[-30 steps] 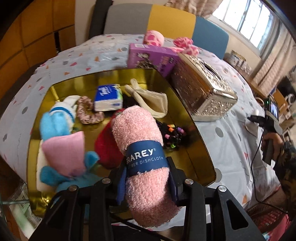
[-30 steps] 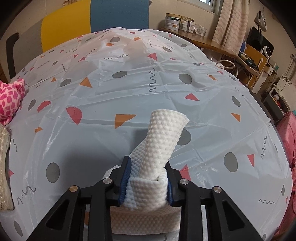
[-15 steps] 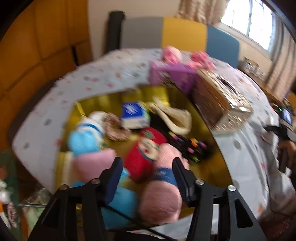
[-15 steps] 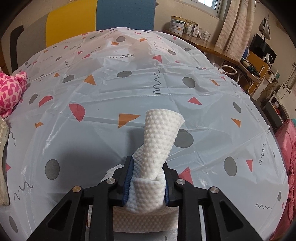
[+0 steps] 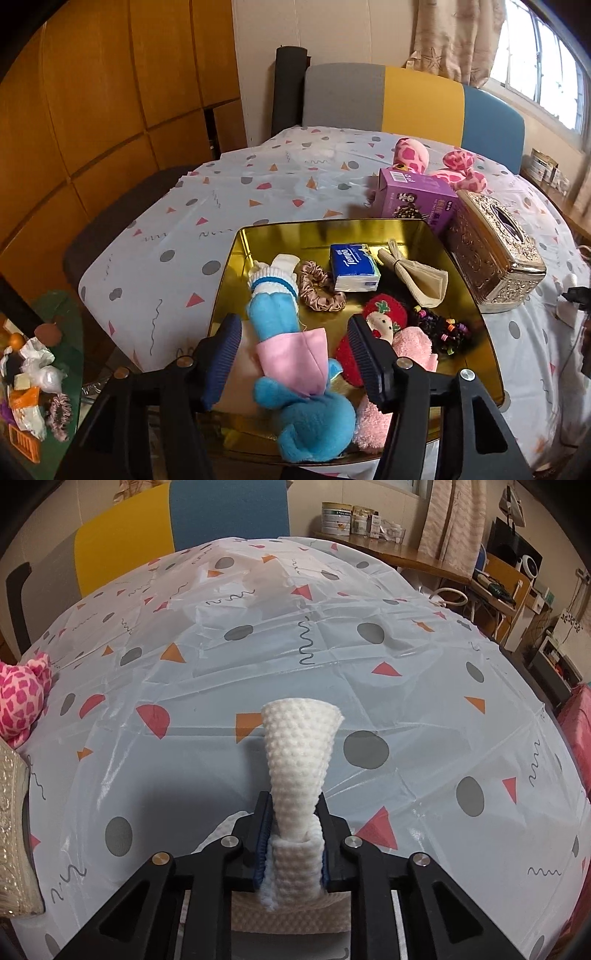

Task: Organize soft objects
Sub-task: 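Lower the pink roll into the tray and open the left tool while the right tool holds the white cloth, then carry the white cloth over the gold tray with the right tool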

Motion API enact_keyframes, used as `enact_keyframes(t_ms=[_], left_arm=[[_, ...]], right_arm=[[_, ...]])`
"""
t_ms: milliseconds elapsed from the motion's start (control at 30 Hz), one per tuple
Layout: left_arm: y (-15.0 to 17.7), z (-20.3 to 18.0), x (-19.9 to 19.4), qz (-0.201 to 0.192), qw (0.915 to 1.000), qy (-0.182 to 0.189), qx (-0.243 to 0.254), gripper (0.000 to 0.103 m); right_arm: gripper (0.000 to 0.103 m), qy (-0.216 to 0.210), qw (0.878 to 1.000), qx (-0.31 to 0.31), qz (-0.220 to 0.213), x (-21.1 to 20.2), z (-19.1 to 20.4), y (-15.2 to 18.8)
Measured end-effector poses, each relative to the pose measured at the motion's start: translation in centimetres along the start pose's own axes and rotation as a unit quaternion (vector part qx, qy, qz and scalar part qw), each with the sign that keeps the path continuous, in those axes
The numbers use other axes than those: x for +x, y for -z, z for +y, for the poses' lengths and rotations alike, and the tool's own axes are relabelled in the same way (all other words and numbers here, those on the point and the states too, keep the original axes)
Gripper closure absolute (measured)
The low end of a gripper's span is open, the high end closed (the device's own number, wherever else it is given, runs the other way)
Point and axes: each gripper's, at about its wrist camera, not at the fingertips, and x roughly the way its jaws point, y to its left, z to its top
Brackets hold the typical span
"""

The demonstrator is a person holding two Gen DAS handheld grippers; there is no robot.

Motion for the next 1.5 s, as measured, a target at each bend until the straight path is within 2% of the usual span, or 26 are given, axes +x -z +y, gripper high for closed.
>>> enact_keyframes(t_ms=[67, 200, 500, 800, 1100, 1333, 1500], left_arm=[[0.1, 0.0, 0.2, 0.003, 1.0000, 0.004, -0.003, 0.042], [0.3, 0.0, 0.5, 0.007, 0.9999, 0.010, -0.005, 0.042], [0.8, 0.4, 1.1, 0.018, 0.9996, 0.020, -0.010, 0.042], [1.2, 1.0, 1.3, 0.025, 0.9993, 0.022, -0.017, 0.042], [1.6, 1.4, 1.2, 0.027, 0.9991, 0.024, -0.022, 0.042], [2.0, 2.0, 1.3, 0.031, 0.9989, 0.024, -0.027, 0.042], [2.4, 2.6, 1.5, 0.036, 0.9984, 0.024, -0.036, 0.042]], right_arm=[[0.089, -0.012, 1.000, 0.007, 0.011, 0.1, 0.2, -0.5], [0.090, -0.029, 1.000, 0.003, 0.010, -0.8, 2.0, -1.8], [0.090, -0.071, 0.996, -0.058, -0.020, -4.5, 9.8, -5.2], [0.090, -0.118, 0.984, -0.119, -0.058, -9.0, 17.8, -7.2], [0.090, -0.188, 0.961, -0.185, -0.082, -13.3, 26.6, -6.4], [0.090, -0.246, 0.935, -0.239, -0.086, -16.3, 32.2, -3.4], [0.090, -0.283, 0.912, -0.285, -0.081, -18.2, 34.8, -0.2]])
